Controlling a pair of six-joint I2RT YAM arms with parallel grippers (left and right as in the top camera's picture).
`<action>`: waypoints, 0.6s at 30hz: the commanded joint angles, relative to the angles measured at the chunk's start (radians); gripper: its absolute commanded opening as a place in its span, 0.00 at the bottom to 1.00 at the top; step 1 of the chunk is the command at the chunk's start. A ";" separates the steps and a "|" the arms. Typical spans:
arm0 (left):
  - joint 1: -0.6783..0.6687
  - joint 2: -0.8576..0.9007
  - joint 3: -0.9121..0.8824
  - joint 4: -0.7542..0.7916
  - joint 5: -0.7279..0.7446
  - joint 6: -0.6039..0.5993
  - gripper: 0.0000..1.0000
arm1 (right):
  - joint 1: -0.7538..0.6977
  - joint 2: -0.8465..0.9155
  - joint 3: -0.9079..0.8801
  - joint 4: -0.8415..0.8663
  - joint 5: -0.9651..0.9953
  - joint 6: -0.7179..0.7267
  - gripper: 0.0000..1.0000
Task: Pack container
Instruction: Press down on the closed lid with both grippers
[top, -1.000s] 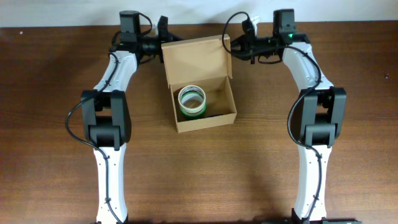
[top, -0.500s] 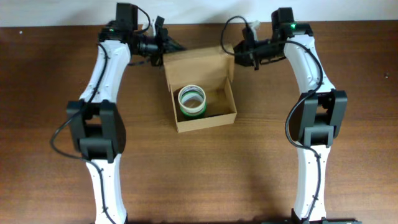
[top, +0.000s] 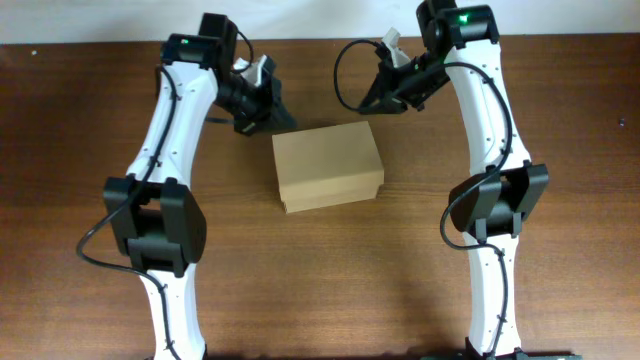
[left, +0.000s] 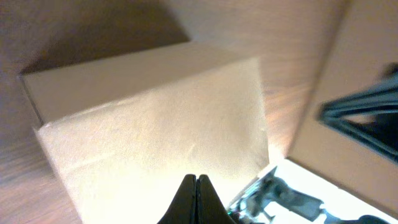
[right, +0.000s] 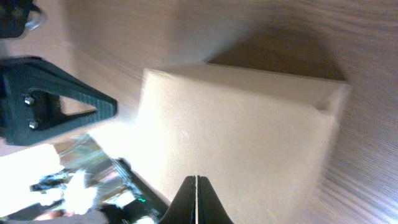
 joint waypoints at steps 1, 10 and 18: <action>-0.041 -0.039 0.008 -0.048 -0.189 0.068 0.02 | 0.035 -0.061 0.049 -0.017 0.206 -0.051 0.04; -0.129 -0.136 0.008 -0.157 -0.447 0.063 0.02 | 0.165 -0.231 0.021 -0.018 0.517 0.033 0.04; -0.196 -0.266 0.008 -0.242 -0.637 0.017 0.02 | 0.264 -0.478 -0.291 -0.017 0.671 0.051 0.04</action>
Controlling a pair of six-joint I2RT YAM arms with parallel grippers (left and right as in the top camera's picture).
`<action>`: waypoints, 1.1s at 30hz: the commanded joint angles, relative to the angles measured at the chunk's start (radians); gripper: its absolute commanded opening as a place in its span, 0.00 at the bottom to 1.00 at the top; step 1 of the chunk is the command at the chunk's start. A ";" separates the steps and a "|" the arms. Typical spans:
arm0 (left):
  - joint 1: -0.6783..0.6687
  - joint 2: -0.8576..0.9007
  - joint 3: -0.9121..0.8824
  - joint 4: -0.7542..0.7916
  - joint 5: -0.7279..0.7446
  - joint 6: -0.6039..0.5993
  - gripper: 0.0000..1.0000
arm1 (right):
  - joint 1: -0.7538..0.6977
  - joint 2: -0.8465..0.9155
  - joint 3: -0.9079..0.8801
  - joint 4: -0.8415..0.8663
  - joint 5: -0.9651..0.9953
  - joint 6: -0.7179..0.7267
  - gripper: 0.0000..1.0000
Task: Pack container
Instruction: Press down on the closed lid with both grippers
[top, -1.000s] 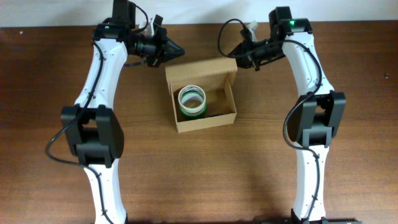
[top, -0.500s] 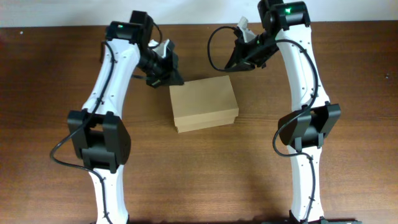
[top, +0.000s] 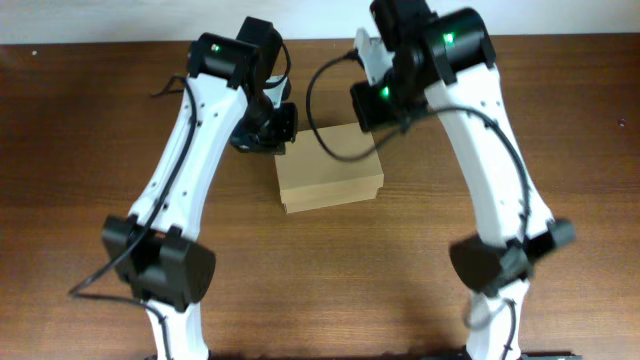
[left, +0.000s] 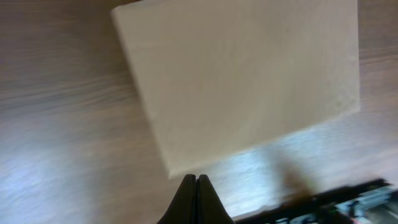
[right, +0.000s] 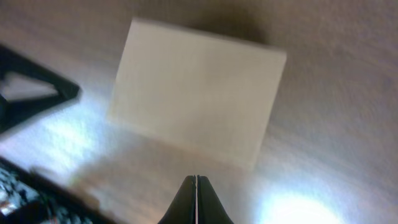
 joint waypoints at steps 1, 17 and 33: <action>-0.028 -0.085 0.008 -0.026 -0.154 -0.026 0.02 | 0.018 -0.110 -0.172 -0.006 0.119 0.014 0.04; -0.054 -0.103 -0.231 0.184 -0.208 0.012 0.02 | 0.004 -0.121 -0.635 0.302 0.063 0.017 0.04; -0.054 -0.103 -0.474 0.354 -0.110 0.014 0.02 | -0.028 -0.118 -0.886 0.498 0.053 0.010 0.05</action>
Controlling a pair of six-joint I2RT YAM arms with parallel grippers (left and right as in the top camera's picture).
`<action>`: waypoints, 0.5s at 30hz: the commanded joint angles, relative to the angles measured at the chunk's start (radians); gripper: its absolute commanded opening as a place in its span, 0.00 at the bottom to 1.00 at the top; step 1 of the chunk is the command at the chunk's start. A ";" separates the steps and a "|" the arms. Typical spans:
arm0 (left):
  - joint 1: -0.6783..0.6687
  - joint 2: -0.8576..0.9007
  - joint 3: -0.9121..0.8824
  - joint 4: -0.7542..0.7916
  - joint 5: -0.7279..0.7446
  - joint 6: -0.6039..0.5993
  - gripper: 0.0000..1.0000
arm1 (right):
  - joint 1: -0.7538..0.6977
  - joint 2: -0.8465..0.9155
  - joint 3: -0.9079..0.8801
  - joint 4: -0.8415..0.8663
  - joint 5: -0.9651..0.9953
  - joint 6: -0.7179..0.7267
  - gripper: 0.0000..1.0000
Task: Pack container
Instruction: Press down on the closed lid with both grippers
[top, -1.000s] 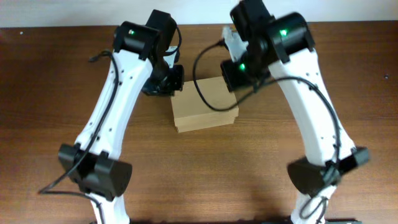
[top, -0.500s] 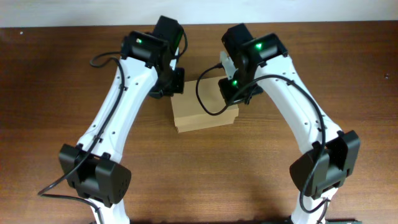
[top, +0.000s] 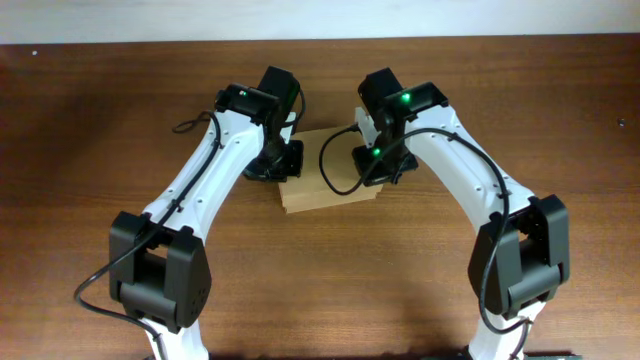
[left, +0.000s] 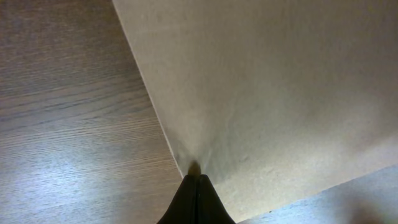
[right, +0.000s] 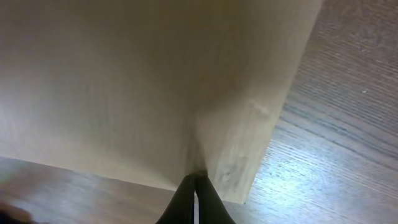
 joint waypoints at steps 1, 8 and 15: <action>0.000 -0.007 -0.010 0.015 0.010 0.016 0.02 | -0.020 0.008 -0.054 0.022 0.008 0.000 0.05; 0.000 0.011 -0.010 0.051 0.011 0.009 0.02 | -0.038 0.008 -0.058 0.027 -0.016 0.000 0.04; 0.000 0.011 -0.008 0.052 0.008 0.008 0.02 | -0.055 0.007 0.030 -0.029 -0.017 -0.001 0.04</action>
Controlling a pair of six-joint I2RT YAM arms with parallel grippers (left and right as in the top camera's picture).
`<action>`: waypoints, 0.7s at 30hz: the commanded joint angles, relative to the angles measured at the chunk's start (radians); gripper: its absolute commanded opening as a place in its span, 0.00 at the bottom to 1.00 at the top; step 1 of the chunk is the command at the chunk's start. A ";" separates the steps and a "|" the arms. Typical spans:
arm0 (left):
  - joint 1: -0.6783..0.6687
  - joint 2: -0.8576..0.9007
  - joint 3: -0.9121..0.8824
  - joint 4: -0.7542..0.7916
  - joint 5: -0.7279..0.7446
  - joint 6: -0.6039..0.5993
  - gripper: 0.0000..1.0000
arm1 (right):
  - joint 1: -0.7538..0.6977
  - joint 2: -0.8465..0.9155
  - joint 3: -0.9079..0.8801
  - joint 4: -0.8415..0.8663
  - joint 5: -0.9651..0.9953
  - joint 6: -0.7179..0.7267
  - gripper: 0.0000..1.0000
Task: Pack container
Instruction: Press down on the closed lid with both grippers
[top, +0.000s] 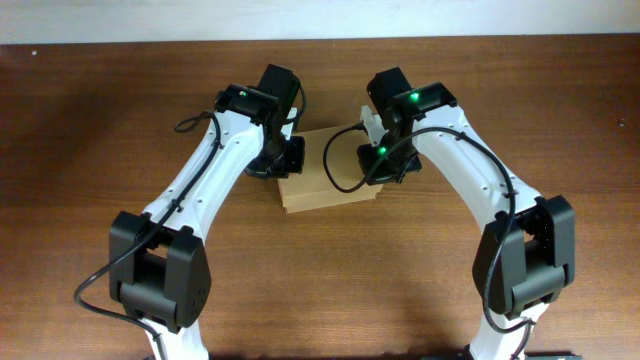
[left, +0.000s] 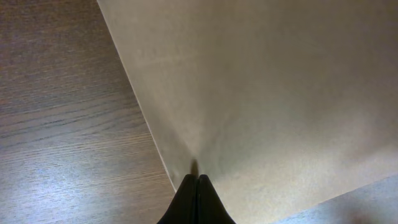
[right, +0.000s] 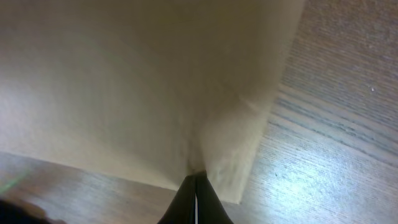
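A closed tan cardboard box (top: 328, 190) sits mid-table between the two arms. My left gripper (top: 284, 160) is shut, and its tip (left: 196, 178) rests on the box lid (left: 267, 87) close to the lid's left edge. My right gripper (top: 381, 166) is also shut. Its tip (right: 196, 176) touches the lid (right: 124, 74) near the right edge, where the cardboard looks slightly dented. Neither gripper holds anything. The overhead view hides the box's left and right ends under the wrists.
The brown wooden table (top: 100, 150) runs bare to both sides and in front of the box. A pale wall strip (top: 320, 18) borders the far edge. Both white arms (top: 190, 190) arch in from the near side, their black cables looping beside the box.
Both shut tips are still on the lid. The right wrist has shifted slightly to the right and the left tip sits a little further in from the left edge. The box stays put.
Both grippers started shut and raised behind the box's far corners. Then they hung over the box, looking down on the whole lid. Later their tips were down on the lid near its left and right edges, where they remain now.
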 joint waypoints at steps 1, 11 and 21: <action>0.000 0.012 -0.006 0.003 -0.002 0.008 0.02 | -0.024 0.018 0.061 -0.041 0.030 -0.007 0.04; 0.000 0.076 -0.008 -0.004 -0.023 0.008 0.02 | -0.027 0.018 0.153 -0.101 0.031 -0.019 0.04; 0.000 0.079 0.026 -0.014 -0.023 0.008 0.02 | -0.027 0.018 0.152 -0.105 0.031 -0.019 0.04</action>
